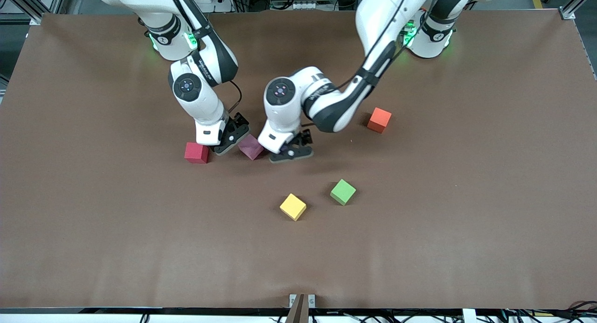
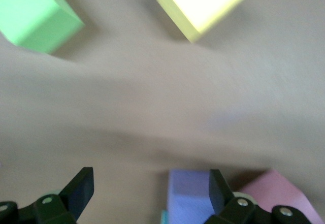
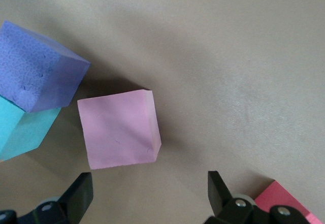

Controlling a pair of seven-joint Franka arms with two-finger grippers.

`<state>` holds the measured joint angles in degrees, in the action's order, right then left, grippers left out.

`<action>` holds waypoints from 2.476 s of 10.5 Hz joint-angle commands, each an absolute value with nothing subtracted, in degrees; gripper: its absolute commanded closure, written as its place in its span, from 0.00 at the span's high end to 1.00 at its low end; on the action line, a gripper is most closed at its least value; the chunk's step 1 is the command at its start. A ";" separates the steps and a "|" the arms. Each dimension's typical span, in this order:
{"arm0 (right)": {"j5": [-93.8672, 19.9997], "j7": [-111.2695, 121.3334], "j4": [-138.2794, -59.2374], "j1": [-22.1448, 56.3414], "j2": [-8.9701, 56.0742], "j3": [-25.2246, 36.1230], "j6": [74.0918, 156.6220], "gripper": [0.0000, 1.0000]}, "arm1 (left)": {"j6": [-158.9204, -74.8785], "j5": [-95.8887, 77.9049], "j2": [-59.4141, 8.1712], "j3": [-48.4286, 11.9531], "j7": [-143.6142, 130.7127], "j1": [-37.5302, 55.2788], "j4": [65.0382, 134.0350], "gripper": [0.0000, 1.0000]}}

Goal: Arrange blocks into number 1
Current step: 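Release the blue cube against the cyan cube with the left gripper, then set the light pink cube against the cyan cube's free side with the right gripper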

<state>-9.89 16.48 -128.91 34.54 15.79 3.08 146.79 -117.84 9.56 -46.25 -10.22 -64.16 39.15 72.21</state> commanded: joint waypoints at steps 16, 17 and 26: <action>-13.54 16.35 -123.75 37.89 24.52 3.51 150.12 0.58 | -111.01 8.26 -28.30 -15.12 -31.64 8.79 95.71 1.00; -13.62 16.09 -124.01 37.71 24.26 3.60 149.94 0.33 | -111.09 8.17 -28.39 -15.12 -31.29 8.79 95.71 1.00; -13.45 -23.15 -132.10 46.29 9.05 2.11 135.52 0.26 | -111.01 8.17 -28.56 -15.20 -30.50 8.35 95.71 1.00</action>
<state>-13.36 -16.03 -130.26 42.76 10.05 2.36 134.48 -110.24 9.16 -30.13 -15.05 -31.78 8.81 94.00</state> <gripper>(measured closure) 0.405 0.000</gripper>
